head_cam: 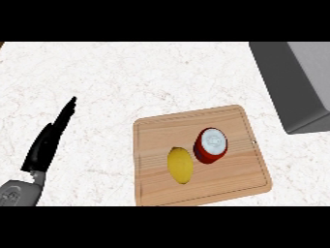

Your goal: Pick the can from the cutting board and place it in the cardboard box

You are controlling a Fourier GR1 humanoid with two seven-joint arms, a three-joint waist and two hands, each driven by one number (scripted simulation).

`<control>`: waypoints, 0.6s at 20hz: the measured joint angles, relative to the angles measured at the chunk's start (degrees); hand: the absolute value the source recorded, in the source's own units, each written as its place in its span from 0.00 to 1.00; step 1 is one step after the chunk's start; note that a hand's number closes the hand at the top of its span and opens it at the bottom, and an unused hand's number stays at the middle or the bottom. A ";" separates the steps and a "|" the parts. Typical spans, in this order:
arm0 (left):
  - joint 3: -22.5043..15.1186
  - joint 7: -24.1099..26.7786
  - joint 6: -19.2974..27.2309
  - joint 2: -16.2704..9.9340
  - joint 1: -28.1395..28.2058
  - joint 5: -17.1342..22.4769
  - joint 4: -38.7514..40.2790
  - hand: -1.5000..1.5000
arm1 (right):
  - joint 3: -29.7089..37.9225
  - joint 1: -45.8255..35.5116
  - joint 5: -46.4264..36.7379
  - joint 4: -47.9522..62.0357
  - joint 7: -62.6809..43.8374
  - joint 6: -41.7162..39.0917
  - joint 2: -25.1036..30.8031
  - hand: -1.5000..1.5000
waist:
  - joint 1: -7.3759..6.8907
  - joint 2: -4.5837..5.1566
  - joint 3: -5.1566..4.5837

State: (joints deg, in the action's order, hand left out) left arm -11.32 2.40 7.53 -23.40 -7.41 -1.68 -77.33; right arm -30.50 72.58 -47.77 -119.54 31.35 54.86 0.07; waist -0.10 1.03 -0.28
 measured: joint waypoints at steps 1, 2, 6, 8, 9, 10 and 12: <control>0.01 -0.41 -0.06 0.12 -0.70 -0.07 -0.02 0.50 | -0.72 0.79 -2.37 -0.65 -2.48 0.44 -0.01 0.00 | -0.11 0.10 0.00; -0.06 -0.97 -0.15 0.11 -0.89 -0.15 -0.51 0.50 | -1.64 1.91 -4.72 -1.48 -4.86 0.82 -0.03 0.00 | -0.24 0.10 0.02; 0.10 -1.15 -0.23 0.45 -1.87 -0.53 -0.07 0.50 | -4.66 3.53 -13.98 -4.38 -14.53 -0.43 -0.05 0.00 | -0.67 0.34 0.02; 0.37 -1.19 -0.48 0.36 -2.36 -0.61 0.26 0.50 | -6.10 3.20 -18.34 -5.29 -19.61 -1.84 -0.06 0.00 | -0.76 0.36 0.03; 0.29 -0.54 -0.49 0.48 -1.96 -0.80 0.55 0.50 | -6.66 2.60 -20.22 -5.39 -22.34 -2.63 -0.06 0.00 | -0.81 0.34 0.04; 0.09 -0.80 -0.51 0.50 -1.47 -0.92 -0.12 0.50 | -7.25 1.98 -22.26 -5.68 -25.02 -3.64 -0.06 0.00 | -0.96 0.28 0.05; 0.36 -0.44 -0.69 0.61 -1.23 -0.78 -0.01 0.50 | -8.24 -1.22 -25.69 -4.90 -30.56 -5.49 -0.06 0.00 | -1.05 0.25 0.07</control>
State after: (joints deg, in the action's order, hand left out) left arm -10.96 1.96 6.84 -22.79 -8.65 -2.46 -77.34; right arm -38.74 71.36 -73.46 -124.44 0.79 49.37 0.01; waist -1.15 1.29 -0.21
